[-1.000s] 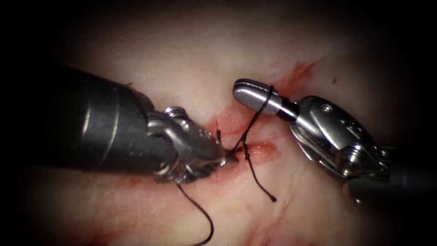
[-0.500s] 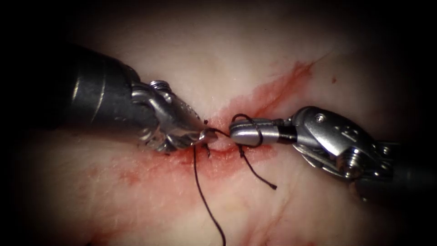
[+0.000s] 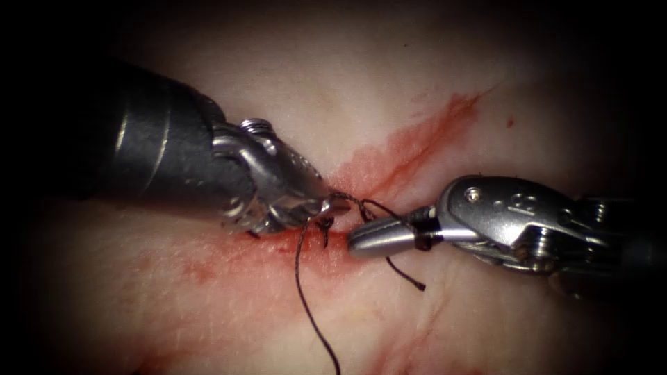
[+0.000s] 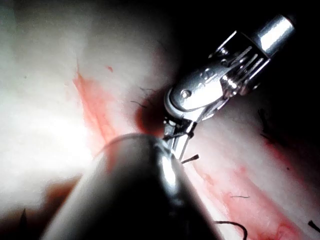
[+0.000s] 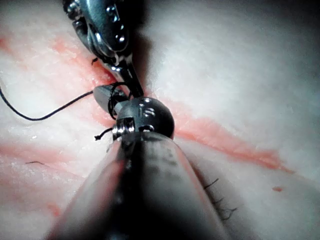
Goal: Wound Closure
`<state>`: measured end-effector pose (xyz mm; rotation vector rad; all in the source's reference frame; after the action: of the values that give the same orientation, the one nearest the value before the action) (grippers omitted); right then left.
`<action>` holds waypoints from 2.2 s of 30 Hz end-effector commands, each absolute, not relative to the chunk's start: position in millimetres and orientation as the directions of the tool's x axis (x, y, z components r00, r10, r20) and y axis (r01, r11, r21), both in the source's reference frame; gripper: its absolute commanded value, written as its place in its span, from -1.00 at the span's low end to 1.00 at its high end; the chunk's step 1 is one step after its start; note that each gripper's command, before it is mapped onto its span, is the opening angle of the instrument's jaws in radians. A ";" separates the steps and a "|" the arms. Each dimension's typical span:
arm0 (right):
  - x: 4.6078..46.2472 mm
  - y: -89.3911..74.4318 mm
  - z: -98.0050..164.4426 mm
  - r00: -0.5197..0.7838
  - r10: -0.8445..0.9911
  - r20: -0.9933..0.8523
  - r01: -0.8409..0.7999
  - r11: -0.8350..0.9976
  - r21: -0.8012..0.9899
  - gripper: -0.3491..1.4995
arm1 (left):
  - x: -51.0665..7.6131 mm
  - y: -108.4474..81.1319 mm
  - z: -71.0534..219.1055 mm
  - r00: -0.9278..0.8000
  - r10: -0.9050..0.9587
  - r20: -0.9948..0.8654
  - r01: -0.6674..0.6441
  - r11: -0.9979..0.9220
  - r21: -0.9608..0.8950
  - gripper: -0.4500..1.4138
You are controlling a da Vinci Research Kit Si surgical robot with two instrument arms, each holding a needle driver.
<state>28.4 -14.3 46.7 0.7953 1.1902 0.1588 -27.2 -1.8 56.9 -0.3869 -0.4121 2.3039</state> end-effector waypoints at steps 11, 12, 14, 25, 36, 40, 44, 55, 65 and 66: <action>28.2 -11.0 40.4 0.775 0.495 -0.393 -0.143 0.743 0.654 -1.00 | -28.3 -1.7 57.2 -0.671 0.724 -0.157 -0.646 -0.676 -0.356 -1.00; 28.2 -10.9 40.2 0.780 0.495 -0.383 -0.153 0.744 0.651 -1.00 | -28.3 -1.8 57.1 -0.671 0.725 -0.157 -0.647 -0.676 -0.353 -1.00; 28.5 -11.0 40.2 0.787 0.499 -0.362 -0.172 0.742 0.648 -1.00 | -28.5 -1.8 57.1 -0.670 0.726 -0.157 -0.648 -0.675 -0.353 -1.00; 29.8 -12.5 40.9 0.813 0.483 -0.326 -0.118 0.684 0.720 -1.00 | -28.9 -1.9 56.8 -0.675 0.721 -0.159 -0.650 -0.682 -0.335 -1.00; 29.6 -14.3 42.1 0.873 0.446 -0.196 -0.200 0.695 0.690 -0.95 | -29.0 -1.4 56.1 -0.662 0.726 -0.186 -0.664 -0.683 -0.305 -1.00; 29.9 -14.1 42.2 0.884 0.423 -0.198 -0.190 0.712 0.677 -0.51 | -29.1 -1.5 56.1 -0.661 0.727 -0.186 -0.665 -0.683 -0.303 -1.00; 30.4 -14.0 42.2 0.883 0.426 -0.196 -0.193 0.711 0.676 -0.18 | -29.2 -1.7 56.1 -0.661 0.727 -0.185 -0.668 -0.682 -0.296 -1.00; 30.5 -14.0 42.1 0.883 0.427 -0.195 -0.194 0.710 0.676 -0.07 | -29.3 -1.9 56.3 -0.664 0.724 -0.188 -0.666 -0.687 -0.293 -1.00; 29.4 -13.0 40.5 0.871 0.443 -0.212 -0.214 0.731 0.648 -0.65 | -28.6 -2.4 56.8 -0.686 0.708 -0.168 -0.654 -0.701 -0.284 -1.00; 29.2 -12.8 40.3 0.870 0.445 -0.213 -0.215 0.731 0.648 -0.67 | -28.6 -2.5 57.0 -0.687 0.707 -0.166 -0.654 -0.702 -0.283 -1.00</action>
<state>28.0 -13.1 39.9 0.6524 0.3673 0.3779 -28.0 -2.9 56.6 -0.3265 -0.2598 2.3476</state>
